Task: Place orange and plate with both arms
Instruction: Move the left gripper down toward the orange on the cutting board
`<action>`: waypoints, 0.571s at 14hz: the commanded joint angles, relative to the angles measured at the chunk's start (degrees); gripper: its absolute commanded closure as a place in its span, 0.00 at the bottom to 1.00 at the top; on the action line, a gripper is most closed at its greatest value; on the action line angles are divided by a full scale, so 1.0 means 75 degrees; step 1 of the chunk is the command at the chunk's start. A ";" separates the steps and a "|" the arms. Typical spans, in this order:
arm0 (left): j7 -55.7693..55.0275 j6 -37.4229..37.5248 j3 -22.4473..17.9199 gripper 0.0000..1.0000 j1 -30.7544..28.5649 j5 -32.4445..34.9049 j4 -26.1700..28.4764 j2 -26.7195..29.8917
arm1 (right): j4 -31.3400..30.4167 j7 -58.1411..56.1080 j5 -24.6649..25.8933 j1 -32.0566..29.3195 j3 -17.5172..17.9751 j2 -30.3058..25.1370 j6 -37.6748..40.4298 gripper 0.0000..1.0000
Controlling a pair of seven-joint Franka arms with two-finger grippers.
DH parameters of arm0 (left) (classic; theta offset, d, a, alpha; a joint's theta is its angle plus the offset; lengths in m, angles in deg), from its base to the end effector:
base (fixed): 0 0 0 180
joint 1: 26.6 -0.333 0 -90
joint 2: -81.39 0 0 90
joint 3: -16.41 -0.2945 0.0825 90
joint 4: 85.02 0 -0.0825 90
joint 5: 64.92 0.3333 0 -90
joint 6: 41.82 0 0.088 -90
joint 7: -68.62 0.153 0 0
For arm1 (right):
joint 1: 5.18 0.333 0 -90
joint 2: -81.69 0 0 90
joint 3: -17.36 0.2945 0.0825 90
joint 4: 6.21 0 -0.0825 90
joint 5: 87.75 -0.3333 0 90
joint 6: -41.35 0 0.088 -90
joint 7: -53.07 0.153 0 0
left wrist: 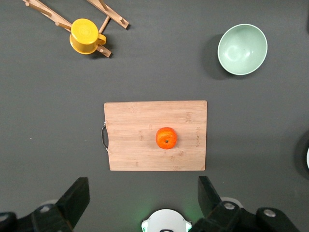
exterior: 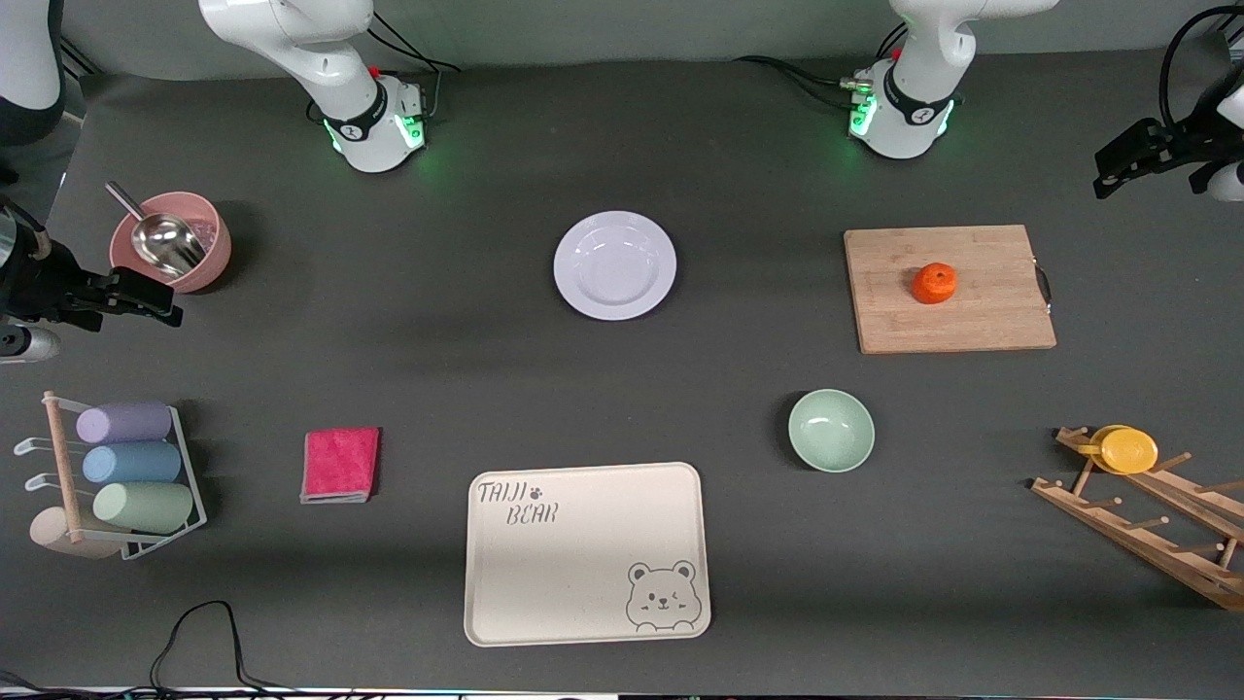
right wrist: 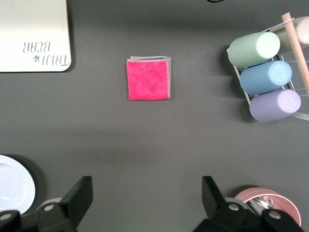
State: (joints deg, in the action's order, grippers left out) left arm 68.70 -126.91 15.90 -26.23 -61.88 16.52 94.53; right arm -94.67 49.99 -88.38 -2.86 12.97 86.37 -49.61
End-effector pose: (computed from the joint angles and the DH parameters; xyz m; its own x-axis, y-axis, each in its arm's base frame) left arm 0.4233 0.0099 0.5727 0.9983 0.0052 -0.0577 0.0023 -0.9987 -0.0509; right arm 0.5254 -0.0160 0.5278 0.9991 0.0175 -0.0375 0.0172 -0.9998 -0.0068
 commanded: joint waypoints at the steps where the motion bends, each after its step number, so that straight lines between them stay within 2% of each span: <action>1: -0.0094 -0.0033 -0.0025 0.00 0.0068 0.0005 -0.0050 -0.0041 | 0.0123 0.0164 0.0108 -0.0041 0.0058 0.0032 0.0163 0.00; 4: 0.0011 -0.0115 -0.0037 0.00 0.0045 0.0004 0.0020 -0.0241 | 0.0123 0.0164 0.0108 -0.0041 0.0058 0.0032 0.0163 0.00; 5: 0.0035 -0.0127 -0.0060 0.00 0.0021 -0.0007 0.0241 -0.0206 | 0.0123 0.0164 0.0108 -0.0041 0.0046 0.0032 0.0163 0.00; 6: 0.0036 -0.0336 -0.0060 0.00 0.0021 -0.0008 0.0684 -0.0124 | 0.0134 0.0164 0.0108 -0.0029 0.0058 0.0032 0.0163 0.00; 8: 0.0036 -0.1469 -0.0060 0.00 0.0021 -0.0019 0.1971 0.0226 | 0.0123 0.0153 0.0108 -0.0029 0.0058 0.0032 0.0163 0.00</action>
State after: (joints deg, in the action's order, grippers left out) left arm 68.75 -131.04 15.68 -26.24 -61.89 21.83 92.65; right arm -94.67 50.00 -88.38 -2.86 12.97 86.37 -49.60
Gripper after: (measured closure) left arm 0.000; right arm 0.000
